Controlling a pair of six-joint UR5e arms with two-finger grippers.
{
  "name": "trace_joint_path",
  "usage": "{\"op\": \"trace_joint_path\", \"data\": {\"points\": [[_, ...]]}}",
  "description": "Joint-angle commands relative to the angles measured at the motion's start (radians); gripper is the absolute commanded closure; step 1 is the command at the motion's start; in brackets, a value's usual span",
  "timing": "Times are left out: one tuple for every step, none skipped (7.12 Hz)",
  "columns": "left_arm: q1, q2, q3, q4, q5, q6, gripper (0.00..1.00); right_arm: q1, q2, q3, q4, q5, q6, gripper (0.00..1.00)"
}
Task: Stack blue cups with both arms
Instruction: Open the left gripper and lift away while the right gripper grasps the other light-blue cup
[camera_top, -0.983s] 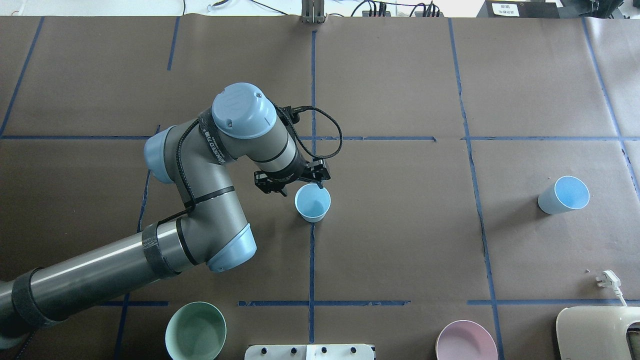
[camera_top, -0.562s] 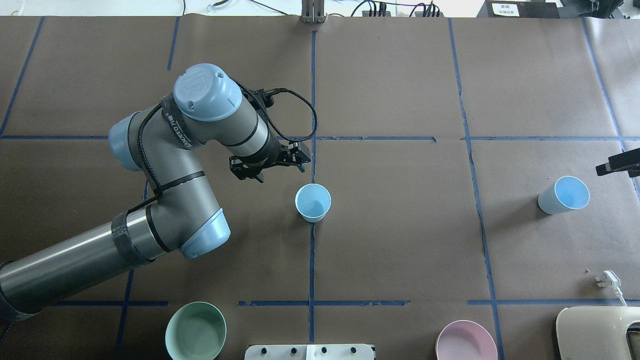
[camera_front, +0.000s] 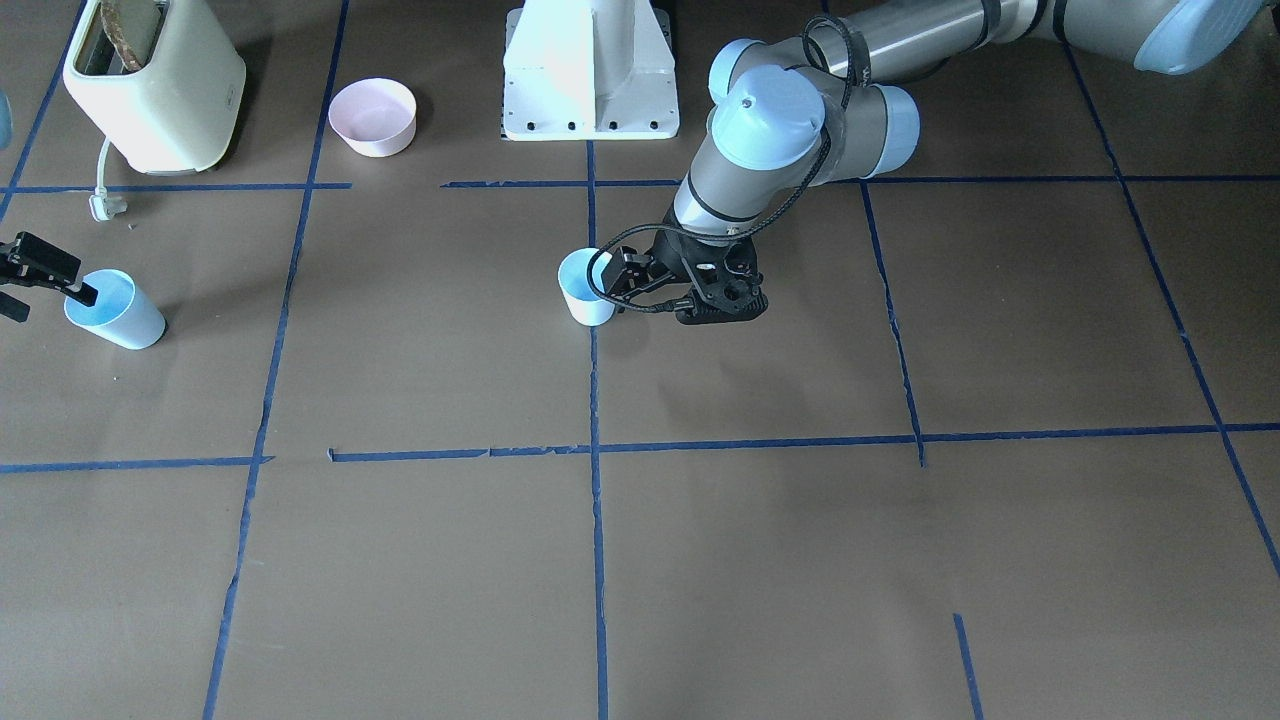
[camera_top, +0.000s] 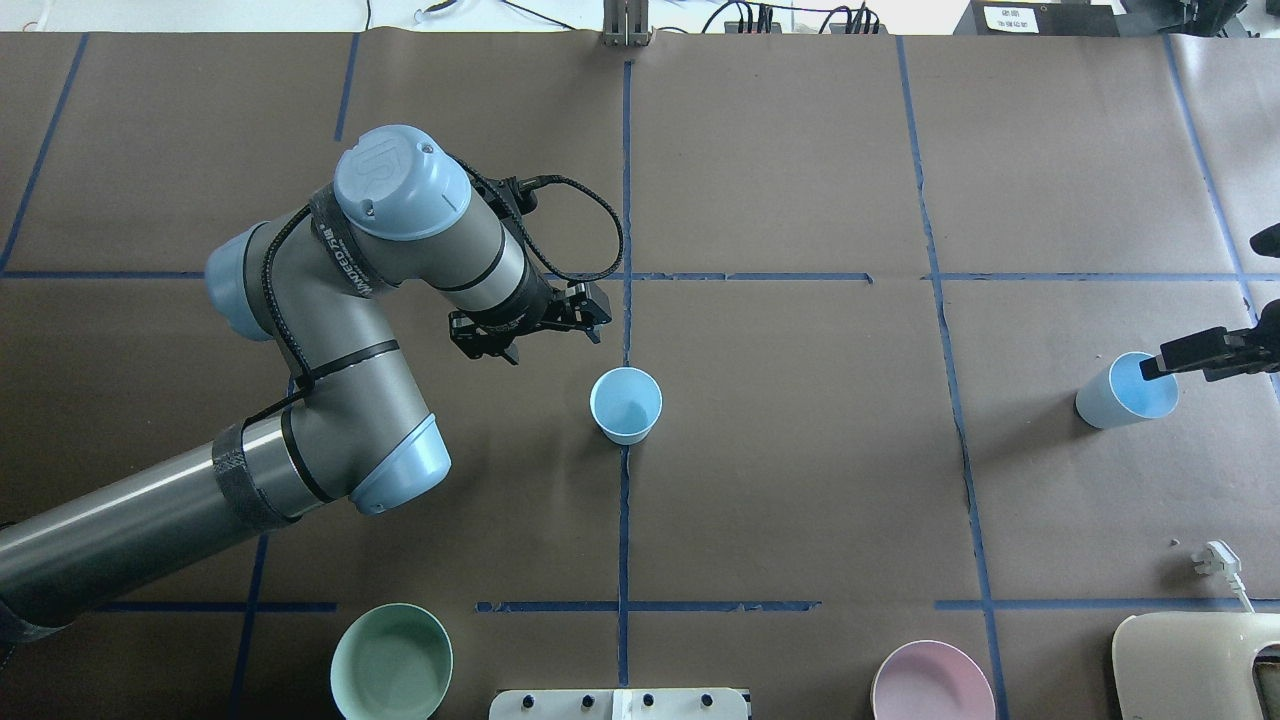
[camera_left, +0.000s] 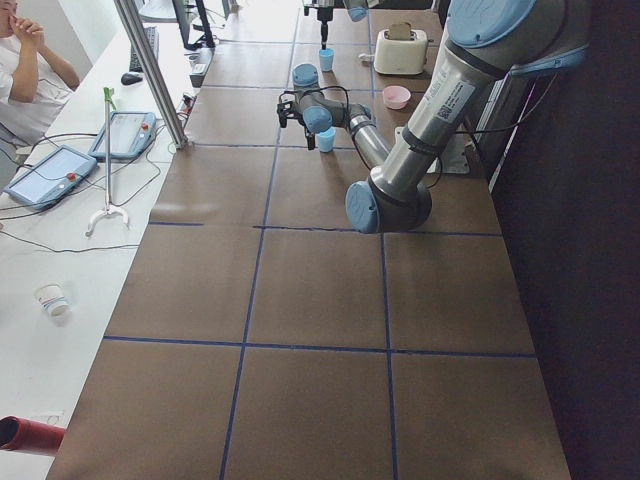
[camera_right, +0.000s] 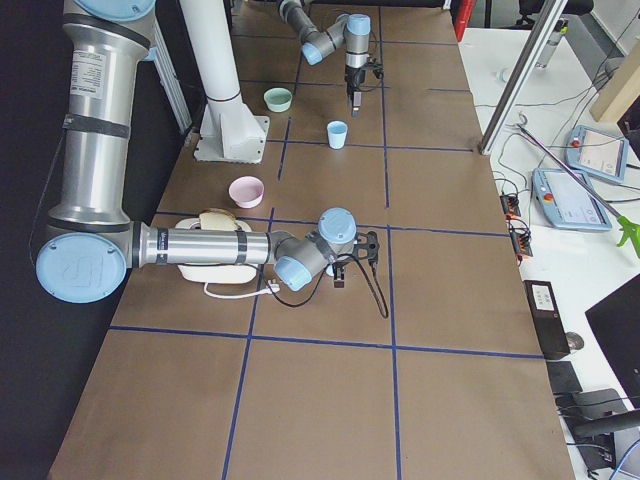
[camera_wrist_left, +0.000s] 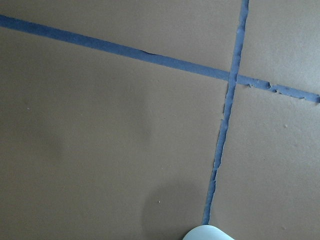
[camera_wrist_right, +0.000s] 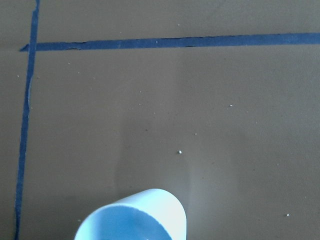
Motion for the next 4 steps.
{"op": "trace_joint_path", "data": {"points": [[-0.001,0.008,0.000,-0.002,0.000,0.002,0.00,-0.071,-0.001,-0.025,-0.003,-0.062,-0.001,0.06],[-0.001,0.011,0.000,-0.002,0.000,0.002,0.00,-0.087,0.001,-0.033,-0.003,-0.064,0.001,0.18],[-0.001,0.010,-0.002,-0.002,0.000,0.002,0.00,-0.095,0.008,-0.042,-0.004,-0.066,-0.001,0.71],[-0.008,0.011,-0.008,-0.002,-0.002,0.002,0.00,-0.096,0.013,-0.044,-0.004,-0.057,-0.001,1.00]]}}
